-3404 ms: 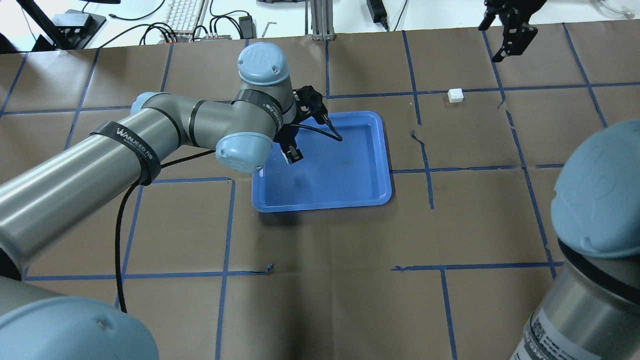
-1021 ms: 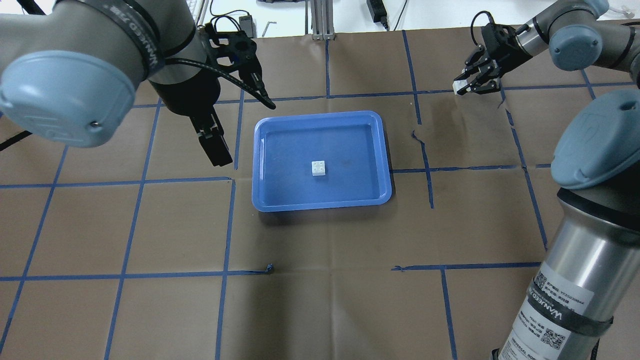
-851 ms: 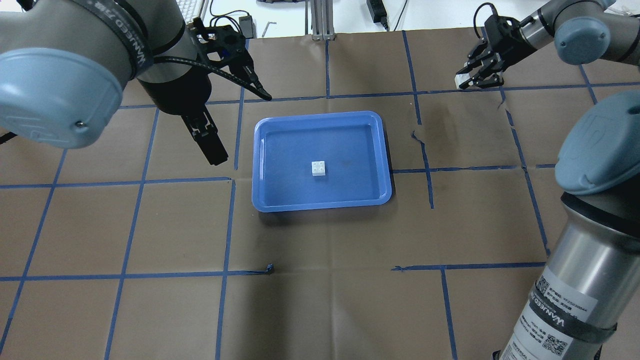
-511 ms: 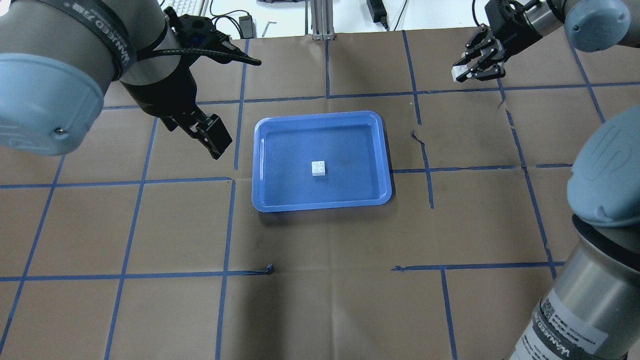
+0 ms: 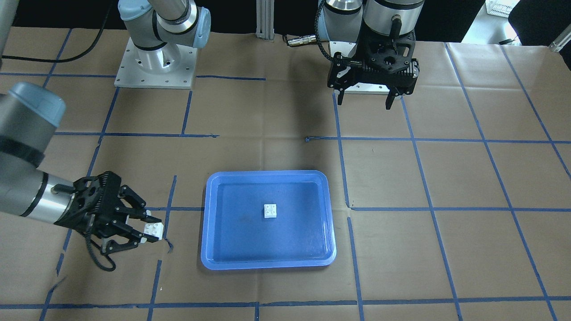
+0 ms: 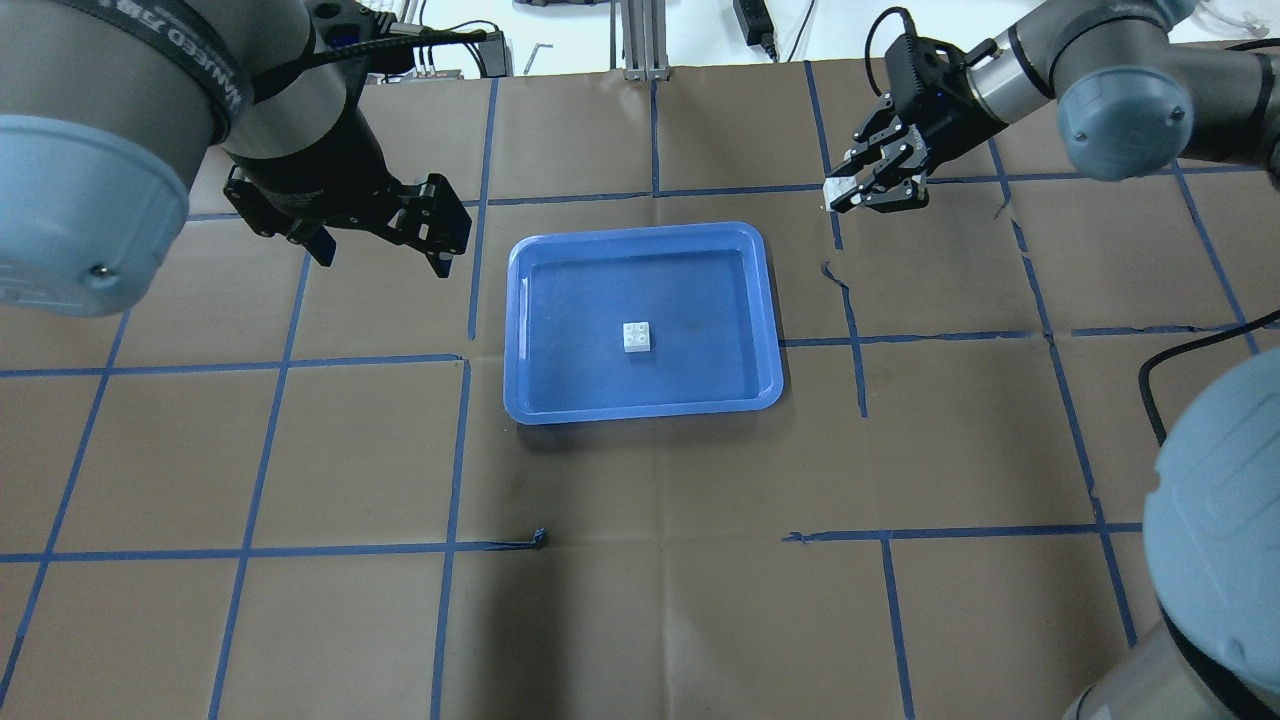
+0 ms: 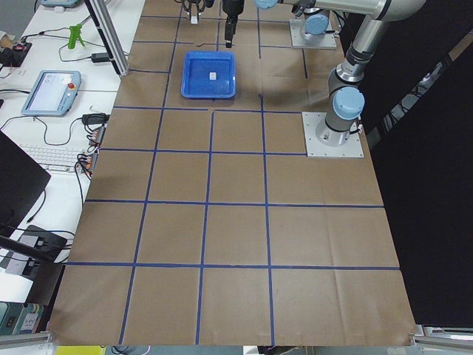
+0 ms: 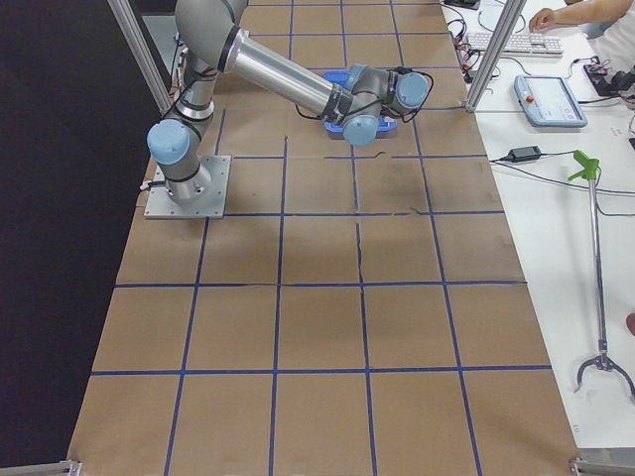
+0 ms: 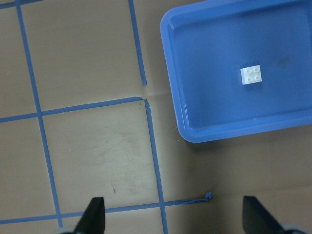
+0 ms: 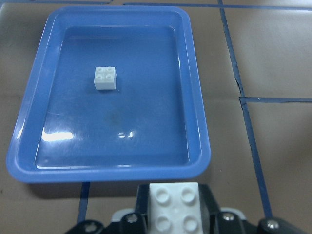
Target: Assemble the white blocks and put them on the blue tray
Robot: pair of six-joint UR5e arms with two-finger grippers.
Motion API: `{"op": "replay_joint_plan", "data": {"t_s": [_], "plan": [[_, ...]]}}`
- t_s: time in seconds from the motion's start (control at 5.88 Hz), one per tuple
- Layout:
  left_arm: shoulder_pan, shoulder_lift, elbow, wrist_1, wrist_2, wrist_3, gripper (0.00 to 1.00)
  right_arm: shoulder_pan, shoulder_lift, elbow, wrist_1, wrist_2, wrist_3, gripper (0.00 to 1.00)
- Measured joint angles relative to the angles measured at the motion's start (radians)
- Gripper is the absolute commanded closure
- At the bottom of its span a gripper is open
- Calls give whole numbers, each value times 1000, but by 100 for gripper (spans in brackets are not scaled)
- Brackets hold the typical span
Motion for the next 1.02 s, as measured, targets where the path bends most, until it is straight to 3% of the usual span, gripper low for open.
{"op": "replay_joint_plan", "data": {"t_s": [0.51,0.68,1.02], "plan": [[1,2,7,3,1,-13,1,204,14,229,-527,-1,373,75],[2,4,7,3,1,-13,1,225,52,276,-645,-1,398,74],[3,7,7,2,2,-13,1,234,127,298,-745,-2,403,74]]}}
